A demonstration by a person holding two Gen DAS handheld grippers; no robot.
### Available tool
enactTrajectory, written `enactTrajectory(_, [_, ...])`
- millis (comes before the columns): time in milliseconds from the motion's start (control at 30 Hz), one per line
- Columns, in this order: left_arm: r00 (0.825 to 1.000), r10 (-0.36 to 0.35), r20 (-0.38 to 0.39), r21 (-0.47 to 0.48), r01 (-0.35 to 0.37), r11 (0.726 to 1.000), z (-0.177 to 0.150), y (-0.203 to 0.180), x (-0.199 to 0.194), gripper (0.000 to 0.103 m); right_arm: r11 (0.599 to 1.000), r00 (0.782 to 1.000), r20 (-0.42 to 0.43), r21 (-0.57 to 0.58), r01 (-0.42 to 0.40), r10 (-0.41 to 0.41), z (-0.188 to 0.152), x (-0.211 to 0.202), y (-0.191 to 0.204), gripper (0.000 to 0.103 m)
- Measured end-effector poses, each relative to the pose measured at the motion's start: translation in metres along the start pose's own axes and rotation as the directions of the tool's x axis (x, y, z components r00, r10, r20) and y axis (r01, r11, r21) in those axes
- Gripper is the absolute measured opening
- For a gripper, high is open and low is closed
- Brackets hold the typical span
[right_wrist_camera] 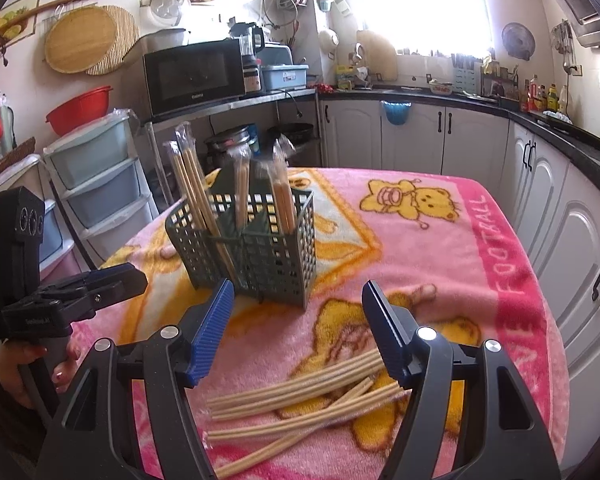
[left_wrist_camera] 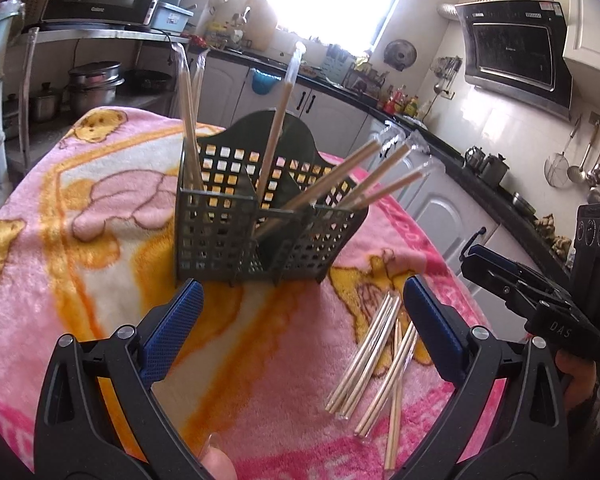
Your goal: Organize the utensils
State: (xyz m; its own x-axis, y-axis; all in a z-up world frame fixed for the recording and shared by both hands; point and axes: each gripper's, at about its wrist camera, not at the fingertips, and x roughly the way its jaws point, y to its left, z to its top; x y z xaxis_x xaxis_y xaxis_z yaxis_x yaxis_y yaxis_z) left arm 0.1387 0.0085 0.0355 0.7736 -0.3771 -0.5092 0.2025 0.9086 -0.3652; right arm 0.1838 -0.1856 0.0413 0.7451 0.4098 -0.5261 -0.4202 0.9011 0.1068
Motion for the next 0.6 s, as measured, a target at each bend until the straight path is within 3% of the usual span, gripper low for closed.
enactTrajectory(500, [0.996,-0.013,-0.093,0.013,0.014,1.000,-0.022,-0.002,0.015,0.092,1.000,0.998,-0.065,0.013,0.012,-0.011,-0.027,0.004,-0.007,0.064])
enactTrajectory(600, [0.994,-0.018,-0.111,0.017,0.020,1.000,-0.028,-0.003,0.019,0.088,1.000,0.997,-0.073,0.016,0.013,-0.012,-0.030,0.005,-0.008,0.064])
